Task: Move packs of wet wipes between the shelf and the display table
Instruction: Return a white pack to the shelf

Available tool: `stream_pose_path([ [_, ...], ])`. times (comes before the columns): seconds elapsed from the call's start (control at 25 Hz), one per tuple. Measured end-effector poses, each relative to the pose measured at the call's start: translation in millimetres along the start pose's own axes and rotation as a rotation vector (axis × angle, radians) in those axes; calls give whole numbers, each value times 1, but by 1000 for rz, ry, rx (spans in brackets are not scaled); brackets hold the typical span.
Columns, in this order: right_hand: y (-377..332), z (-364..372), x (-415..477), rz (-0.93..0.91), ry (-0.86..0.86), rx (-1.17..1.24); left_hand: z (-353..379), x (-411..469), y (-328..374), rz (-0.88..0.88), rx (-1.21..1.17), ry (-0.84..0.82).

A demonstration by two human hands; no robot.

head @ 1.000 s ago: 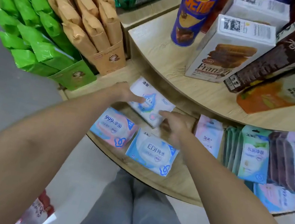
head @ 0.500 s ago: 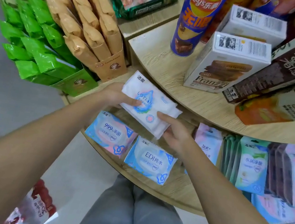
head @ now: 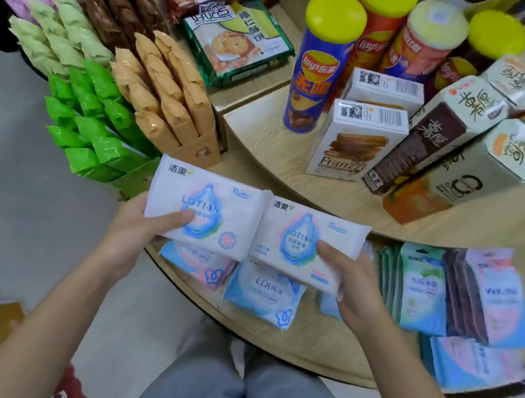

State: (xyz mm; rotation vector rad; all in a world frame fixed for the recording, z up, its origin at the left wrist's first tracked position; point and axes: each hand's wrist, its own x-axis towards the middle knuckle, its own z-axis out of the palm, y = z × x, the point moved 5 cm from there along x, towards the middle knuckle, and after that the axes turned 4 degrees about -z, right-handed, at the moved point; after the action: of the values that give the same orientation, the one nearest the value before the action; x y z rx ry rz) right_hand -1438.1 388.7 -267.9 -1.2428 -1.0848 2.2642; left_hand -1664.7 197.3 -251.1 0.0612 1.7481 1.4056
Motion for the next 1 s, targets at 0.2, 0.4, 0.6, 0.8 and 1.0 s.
stream_pose_path([
  [0.2, 13, -41, -84, -150, 306, 86, 41, -30, -8, -19, 98, -228],
  [0.4, 83, -90, -204, -265, 744, 342, 118, -63, -28, -93, 251, -574],
  [0.6, 174, -126, -333, -355, 1163, 596, 225, -143, -73, -65, 498, -975],
  [0.8, 258, -156, -447, -464, 1471, 824, 332, -254, -142, -22, 732, -1289],
  [1.0, 308, -211, -561, -519, 1666, 945, 404, -392, -236, -54, 849, -1471],
])
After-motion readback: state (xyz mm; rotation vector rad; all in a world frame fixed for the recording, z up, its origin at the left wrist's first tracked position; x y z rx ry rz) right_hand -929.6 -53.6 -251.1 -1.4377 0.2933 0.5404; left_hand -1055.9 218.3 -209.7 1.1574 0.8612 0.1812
